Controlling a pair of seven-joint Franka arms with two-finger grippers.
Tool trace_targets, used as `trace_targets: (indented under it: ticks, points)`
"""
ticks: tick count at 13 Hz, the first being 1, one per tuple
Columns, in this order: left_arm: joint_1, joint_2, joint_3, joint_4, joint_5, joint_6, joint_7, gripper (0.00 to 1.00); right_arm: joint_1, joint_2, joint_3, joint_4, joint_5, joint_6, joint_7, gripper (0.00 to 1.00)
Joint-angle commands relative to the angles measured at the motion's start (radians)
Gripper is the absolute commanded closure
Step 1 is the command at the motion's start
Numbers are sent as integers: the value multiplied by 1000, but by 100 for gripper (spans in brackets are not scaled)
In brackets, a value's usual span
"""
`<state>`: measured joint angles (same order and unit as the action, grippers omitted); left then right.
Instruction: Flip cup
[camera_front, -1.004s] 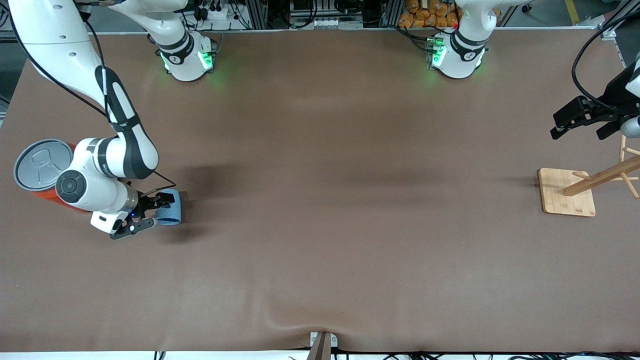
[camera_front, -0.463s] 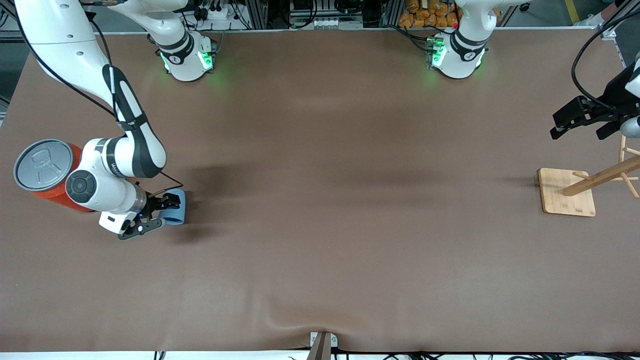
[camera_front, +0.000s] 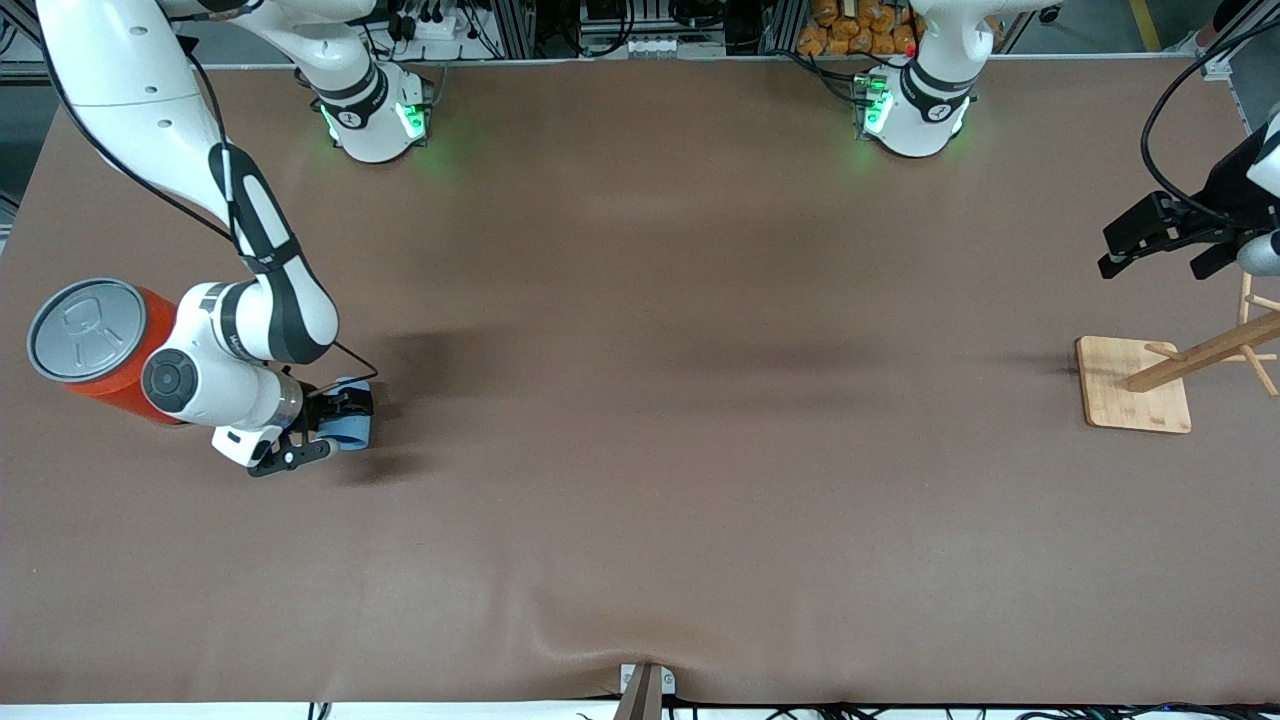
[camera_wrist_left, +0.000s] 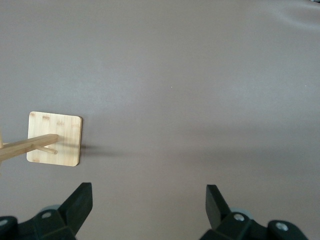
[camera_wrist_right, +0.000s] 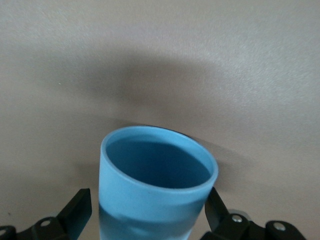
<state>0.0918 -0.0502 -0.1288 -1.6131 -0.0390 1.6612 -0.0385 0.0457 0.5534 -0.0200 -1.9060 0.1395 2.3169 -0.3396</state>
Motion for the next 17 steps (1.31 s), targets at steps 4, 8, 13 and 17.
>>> trace_targets:
  ticks: [4,8,13,17]
  points:
    - [2,3,-6,13,-13,-17,-4,0,-3,13,2,2,17,-1,-7,47]
    - [2,3,-8,12,-13,-17,-4,0,5,-13,2,8,17,-34,-143,57]
    - [2,3,-8,12,-13,-15,-6,0,22,-53,75,47,17,-44,-427,57]
    - [2,3,-8,10,-13,-17,-4,0,26,-72,211,86,15,-68,-515,57]
